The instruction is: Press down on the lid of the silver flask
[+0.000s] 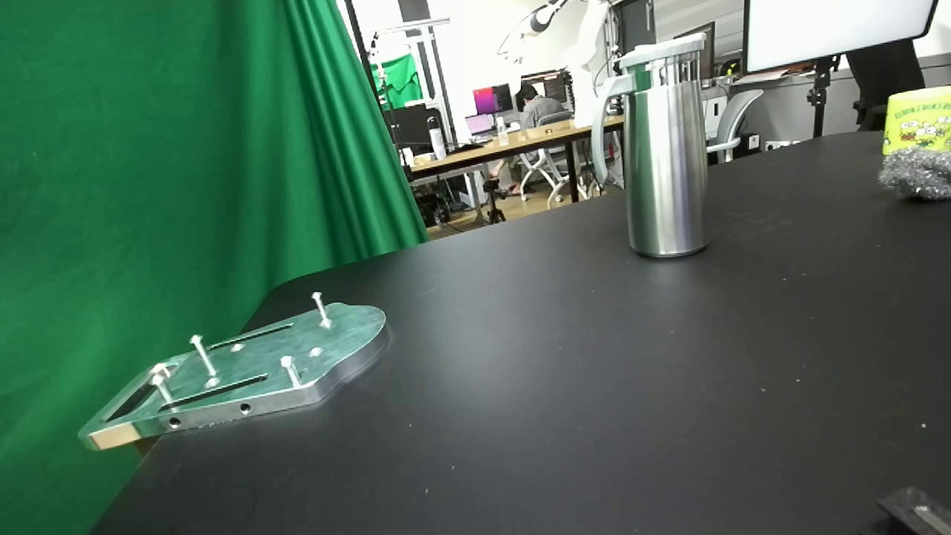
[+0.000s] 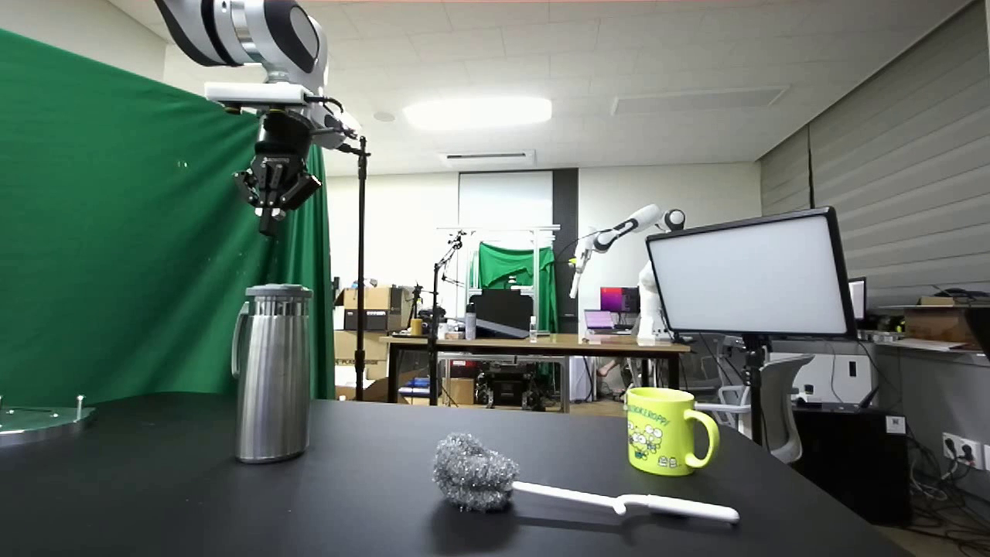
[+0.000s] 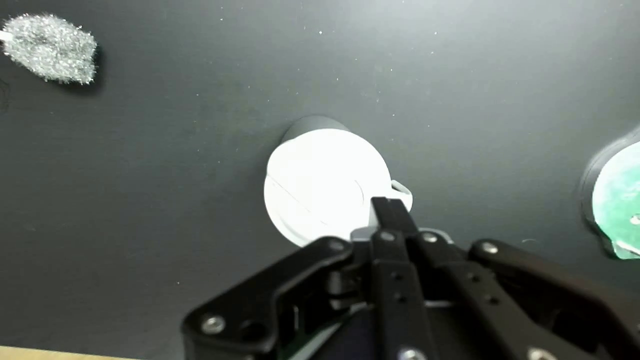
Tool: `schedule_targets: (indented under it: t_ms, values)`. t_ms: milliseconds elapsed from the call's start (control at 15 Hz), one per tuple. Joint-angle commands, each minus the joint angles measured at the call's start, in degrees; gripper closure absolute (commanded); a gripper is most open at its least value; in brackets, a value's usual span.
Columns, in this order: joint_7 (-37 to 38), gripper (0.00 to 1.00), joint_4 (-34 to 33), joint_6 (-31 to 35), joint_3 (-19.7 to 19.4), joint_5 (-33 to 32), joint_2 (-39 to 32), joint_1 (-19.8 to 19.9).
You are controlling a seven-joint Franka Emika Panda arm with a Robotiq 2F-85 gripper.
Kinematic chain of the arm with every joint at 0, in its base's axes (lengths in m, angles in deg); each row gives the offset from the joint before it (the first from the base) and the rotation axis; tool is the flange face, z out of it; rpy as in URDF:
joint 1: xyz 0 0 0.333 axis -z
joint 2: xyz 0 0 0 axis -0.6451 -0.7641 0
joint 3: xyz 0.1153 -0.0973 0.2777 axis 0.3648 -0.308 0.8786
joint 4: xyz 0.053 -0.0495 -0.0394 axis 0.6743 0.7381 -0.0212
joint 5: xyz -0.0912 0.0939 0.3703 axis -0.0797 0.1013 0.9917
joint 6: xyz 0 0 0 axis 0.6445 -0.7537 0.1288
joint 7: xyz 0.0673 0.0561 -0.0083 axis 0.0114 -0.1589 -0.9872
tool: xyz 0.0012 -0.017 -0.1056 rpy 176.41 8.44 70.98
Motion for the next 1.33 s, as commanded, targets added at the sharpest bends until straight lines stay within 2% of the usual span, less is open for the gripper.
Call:
schedule_targets:
  t_ms: [0, 667, 1267]
  values:
    - [0.0, 0.99, -0.2, -0.2, -0.1, 0.0, 0.0, -0.1]
    - [0.3, 1.00, 1.2, 1.1, -0.2, 0.8, 0.3, 0.0]
    - [0.9, 1.00, 6.9, 10.7, -0.7, 0.8, 1.0, 0.5]
